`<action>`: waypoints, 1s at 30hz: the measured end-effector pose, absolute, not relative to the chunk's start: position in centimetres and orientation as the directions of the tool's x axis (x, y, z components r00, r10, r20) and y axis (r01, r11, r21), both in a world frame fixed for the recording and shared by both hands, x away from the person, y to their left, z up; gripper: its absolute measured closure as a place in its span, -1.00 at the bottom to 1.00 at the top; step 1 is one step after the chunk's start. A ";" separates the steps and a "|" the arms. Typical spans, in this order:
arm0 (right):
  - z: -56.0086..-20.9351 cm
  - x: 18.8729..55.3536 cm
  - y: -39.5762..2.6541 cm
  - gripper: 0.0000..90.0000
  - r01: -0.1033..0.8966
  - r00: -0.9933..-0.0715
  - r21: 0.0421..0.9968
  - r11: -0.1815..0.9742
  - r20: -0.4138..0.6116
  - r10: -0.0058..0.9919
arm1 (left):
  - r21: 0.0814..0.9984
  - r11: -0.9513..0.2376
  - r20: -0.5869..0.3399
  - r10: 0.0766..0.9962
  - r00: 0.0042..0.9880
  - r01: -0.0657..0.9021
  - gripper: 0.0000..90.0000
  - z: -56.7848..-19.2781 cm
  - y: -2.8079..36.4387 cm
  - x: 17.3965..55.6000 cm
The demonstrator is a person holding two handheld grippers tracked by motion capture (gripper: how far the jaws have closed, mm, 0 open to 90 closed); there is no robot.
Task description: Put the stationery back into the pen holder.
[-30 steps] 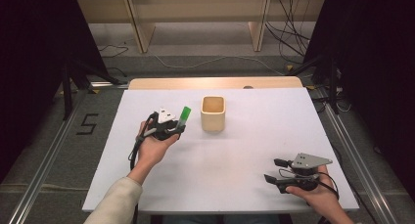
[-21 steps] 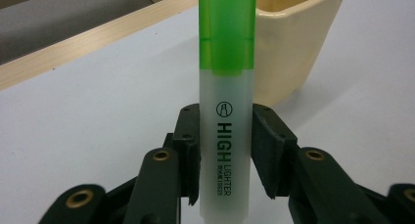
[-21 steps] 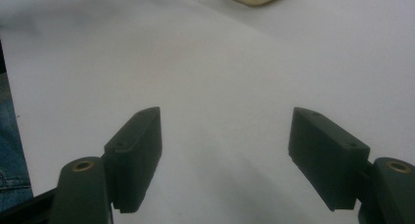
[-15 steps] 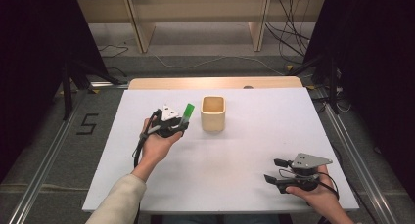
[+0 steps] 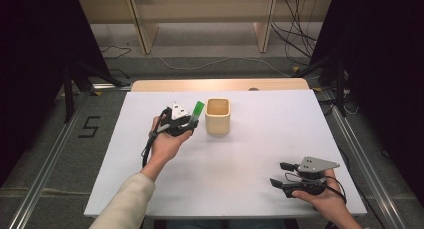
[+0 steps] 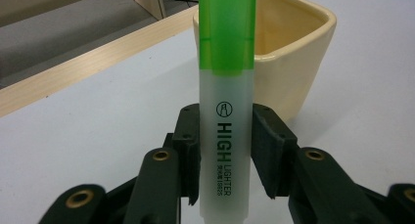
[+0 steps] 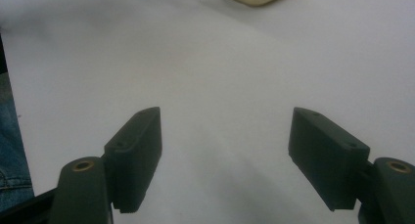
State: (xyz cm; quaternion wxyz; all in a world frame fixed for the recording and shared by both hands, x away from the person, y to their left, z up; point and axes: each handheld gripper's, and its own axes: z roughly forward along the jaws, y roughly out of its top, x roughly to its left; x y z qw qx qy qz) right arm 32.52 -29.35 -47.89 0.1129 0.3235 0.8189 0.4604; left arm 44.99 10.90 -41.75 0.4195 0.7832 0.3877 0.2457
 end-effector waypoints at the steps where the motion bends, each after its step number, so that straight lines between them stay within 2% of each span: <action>1: -47.9 32.5 -29.4 -0.36 0.425 -0.766 0.827 0.368 0.112 0.633 | 0.849 -0.348 0.062 0.812 0.581 0.397 0.47 -41.6 10.8 45.1; 30: -47.9 32.6 -29.4 -0.36 0.426 -0.767 0.829 0.362 0.118 0.631 | 0.889 -0.334 0.085 0.793 0.603 0.314 0.47 -38.4 7.7 47.1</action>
